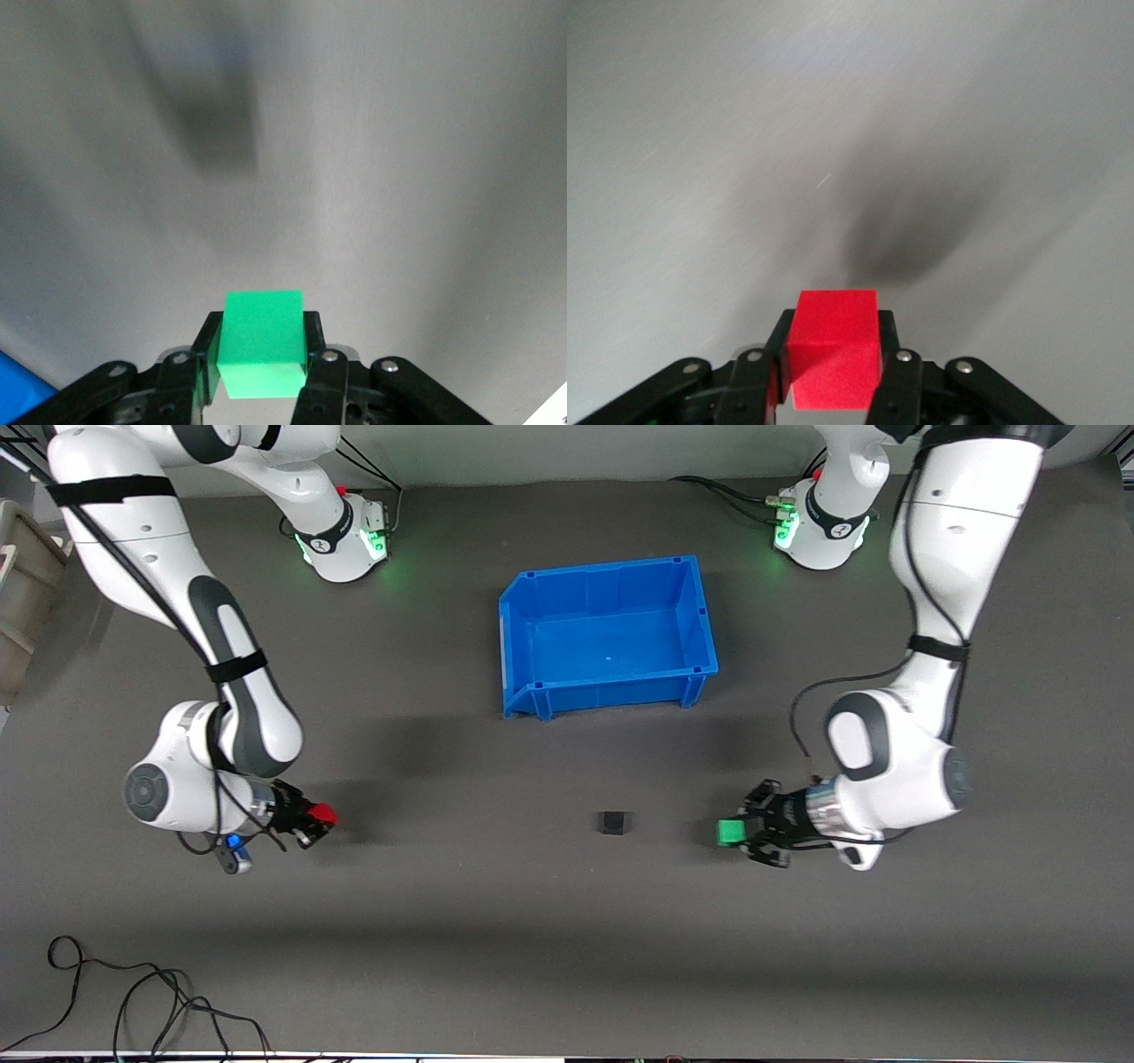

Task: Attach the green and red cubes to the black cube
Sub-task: 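Carry the red and green cubes toward the black cube with both grippers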

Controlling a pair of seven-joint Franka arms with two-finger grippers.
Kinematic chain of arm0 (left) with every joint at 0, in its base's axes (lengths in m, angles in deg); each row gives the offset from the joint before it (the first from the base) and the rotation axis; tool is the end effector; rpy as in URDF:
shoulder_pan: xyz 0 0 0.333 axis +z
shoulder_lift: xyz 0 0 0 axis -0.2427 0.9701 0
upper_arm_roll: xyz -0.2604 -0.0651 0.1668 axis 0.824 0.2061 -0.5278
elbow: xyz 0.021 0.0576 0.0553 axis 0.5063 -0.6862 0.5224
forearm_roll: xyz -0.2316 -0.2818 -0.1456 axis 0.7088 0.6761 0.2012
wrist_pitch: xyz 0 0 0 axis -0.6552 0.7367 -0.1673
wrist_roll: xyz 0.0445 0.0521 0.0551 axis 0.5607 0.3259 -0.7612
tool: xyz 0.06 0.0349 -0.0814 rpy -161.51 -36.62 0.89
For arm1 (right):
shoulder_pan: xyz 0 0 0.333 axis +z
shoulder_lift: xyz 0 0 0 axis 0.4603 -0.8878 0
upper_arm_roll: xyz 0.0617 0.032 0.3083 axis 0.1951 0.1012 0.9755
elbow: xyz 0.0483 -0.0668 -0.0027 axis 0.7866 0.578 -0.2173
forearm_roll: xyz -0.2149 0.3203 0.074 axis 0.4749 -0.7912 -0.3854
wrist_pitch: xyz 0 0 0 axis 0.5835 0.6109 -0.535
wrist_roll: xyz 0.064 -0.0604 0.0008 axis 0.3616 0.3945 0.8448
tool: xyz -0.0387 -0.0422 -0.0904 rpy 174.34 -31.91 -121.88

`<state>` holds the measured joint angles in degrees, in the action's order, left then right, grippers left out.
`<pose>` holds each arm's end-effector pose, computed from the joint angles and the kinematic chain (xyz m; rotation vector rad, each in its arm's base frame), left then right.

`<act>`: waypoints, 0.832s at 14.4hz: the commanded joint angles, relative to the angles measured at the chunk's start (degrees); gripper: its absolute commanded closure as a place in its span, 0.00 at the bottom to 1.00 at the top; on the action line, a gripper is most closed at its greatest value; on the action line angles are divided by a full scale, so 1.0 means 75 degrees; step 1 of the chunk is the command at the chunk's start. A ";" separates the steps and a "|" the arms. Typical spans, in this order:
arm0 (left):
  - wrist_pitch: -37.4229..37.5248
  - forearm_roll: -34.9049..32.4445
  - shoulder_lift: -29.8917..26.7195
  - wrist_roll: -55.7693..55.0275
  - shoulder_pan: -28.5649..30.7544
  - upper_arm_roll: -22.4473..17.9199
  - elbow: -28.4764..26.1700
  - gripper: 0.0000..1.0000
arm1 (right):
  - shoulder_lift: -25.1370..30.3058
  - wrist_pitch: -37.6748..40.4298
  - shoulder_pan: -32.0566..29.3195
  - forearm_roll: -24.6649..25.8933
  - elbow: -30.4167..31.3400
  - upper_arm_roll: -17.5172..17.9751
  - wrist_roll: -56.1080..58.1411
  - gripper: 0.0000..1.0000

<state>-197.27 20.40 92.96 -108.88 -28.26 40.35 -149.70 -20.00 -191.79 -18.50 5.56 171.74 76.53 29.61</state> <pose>0.6511 -0.2007 0.2458 1.9691 1.8079 -0.4928 0.6416 0.0572 0.2226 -2.6695 1.4398 0.2515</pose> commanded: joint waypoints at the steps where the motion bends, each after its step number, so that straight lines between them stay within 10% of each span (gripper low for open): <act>1: -0.0159 0.0083 0.0722 -0.0213 -0.0517 -0.0120 0.0886 0.80 | -0.0408 0.0013 0.0719 -0.0701 -0.0881 -0.0065 -0.1479 1.00; 12: -0.1377 0.0282 0.1521 -0.0541 -0.1502 -0.0109 0.1088 0.80 | -0.2669 -0.0034 0.2630 -0.0703 -0.4221 -0.0054 -0.6509 1.00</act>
<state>-206.30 21.49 103.32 -111.86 -37.32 40.41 -142.81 -35.41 -192.59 -1.41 1.56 147.12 76.87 -14.48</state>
